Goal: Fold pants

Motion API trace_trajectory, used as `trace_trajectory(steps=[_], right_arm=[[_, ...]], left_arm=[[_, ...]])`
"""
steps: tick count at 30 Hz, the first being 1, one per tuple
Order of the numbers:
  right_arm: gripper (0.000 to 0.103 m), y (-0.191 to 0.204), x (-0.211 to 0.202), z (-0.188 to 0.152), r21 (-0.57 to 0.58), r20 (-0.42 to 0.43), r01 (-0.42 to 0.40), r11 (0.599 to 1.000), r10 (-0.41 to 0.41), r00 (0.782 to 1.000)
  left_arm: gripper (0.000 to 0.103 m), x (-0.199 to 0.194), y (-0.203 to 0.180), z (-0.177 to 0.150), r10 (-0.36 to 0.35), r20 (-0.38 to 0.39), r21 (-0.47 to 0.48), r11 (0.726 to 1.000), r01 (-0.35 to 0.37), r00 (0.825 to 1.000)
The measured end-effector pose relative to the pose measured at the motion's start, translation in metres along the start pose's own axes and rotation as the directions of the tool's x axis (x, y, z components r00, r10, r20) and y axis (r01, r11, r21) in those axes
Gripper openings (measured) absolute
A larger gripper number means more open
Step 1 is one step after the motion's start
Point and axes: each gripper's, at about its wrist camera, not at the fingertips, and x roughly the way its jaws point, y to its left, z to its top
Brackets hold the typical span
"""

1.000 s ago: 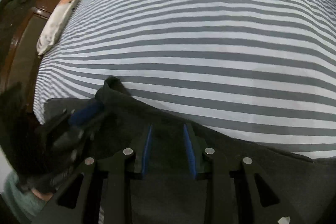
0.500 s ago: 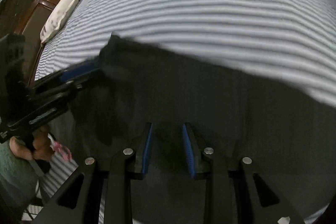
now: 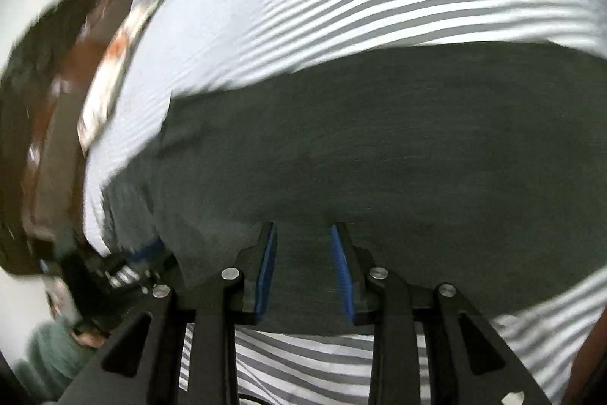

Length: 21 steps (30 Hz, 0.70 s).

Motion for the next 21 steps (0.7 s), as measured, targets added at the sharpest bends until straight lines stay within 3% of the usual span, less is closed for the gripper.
trace_trajectory(steps=[5, 10, 15, 21], right_arm=[[0.036, -0.083, -0.063, -0.004, 0.177, 0.156, -0.056, 0.983, 0.028, 0.987], [0.036, -0.174, -0.099, -0.034, 0.382, 0.237, -0.124, 0.916, 0.032, 0.971], [0.036, -0.222, -0.094, -0.072, 0.5, 0.266, -0.197, 0.843, 0.067, 0.962], [0.036, -0.241, -0.076, -0.082, 0.528, 0.354, -0.362, 0.768, 0.188, 0.916]], left_arm=[[0.038, -0.028, -0.003, -0.001, -0.071, 0.092, -0.103, 0.991, 0.08, 0.993], [0.038, -0.041, -0.029, 0.022, -0.085, 0.144, -0.112, 0.989, 0.102, 0.986], [0.038, -0.032, -0.071, 0.047, -0.106, 0.121, -0.06, 0.992, 0.113, 0.987], [0.038, -0.007, -0.103, 0.056, -0.109, 0.07, -0.015, 0.994, 0.11, 0.992]])
